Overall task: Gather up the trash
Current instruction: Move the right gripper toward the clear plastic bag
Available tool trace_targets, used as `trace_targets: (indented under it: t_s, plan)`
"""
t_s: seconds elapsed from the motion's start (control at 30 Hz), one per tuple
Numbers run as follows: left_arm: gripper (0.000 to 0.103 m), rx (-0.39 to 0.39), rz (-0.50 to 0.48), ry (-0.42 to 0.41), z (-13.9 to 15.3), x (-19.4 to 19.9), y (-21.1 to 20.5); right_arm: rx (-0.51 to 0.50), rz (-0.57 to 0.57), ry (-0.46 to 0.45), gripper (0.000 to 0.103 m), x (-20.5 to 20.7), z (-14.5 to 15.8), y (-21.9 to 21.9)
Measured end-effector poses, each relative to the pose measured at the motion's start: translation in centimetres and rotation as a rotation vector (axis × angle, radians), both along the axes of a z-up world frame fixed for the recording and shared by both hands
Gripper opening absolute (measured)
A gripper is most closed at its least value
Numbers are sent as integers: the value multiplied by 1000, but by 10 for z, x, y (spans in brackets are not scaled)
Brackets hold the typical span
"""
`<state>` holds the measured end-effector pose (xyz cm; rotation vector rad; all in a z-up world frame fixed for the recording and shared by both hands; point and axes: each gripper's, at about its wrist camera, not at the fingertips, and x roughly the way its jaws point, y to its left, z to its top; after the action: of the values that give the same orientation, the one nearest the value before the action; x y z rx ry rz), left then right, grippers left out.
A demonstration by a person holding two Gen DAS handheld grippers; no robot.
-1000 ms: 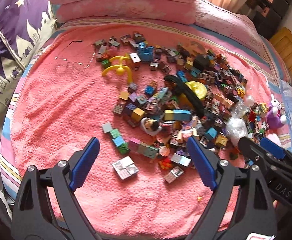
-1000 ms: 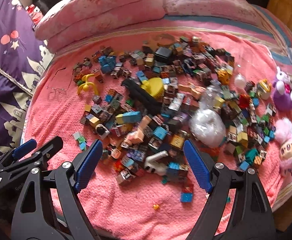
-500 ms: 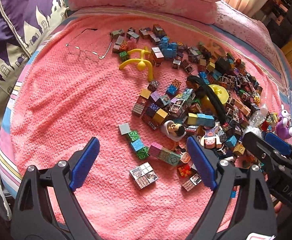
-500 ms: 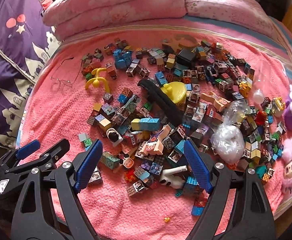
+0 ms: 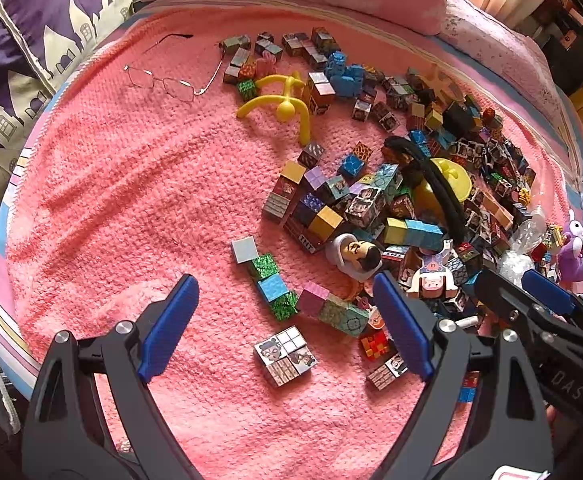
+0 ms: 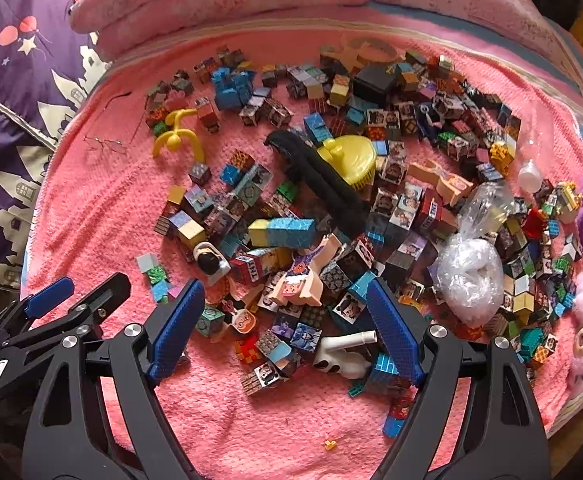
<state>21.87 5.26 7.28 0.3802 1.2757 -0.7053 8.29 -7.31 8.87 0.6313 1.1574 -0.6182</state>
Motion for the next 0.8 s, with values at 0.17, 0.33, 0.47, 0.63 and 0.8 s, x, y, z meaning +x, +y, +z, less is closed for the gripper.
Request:
trace_targets:
  t_s: [0.17, 0.33, 0.47, 0.63, 0.8]
  plan:
    - [85, 42, 3, 22, -15, 0, 1, 35, -57, 34, 82, -12, -18, -11]
    - [85, 78, -9, 51, -31, -5, 1, 46, -97, 86, 82, -28, -34, -19]
    - [85, 90, -55, 64, -38, -16, -6, 56, -125, 120, 82, -46, -48, -22]
    - [85, 89, -167, 56, -39, -41, -26, 103, -225, 107, 82, -80, -57, -32]
    - [85, 79, -260, 49, -37, -65, -49, 89, -348, 95, 82, -115, -51, -51]
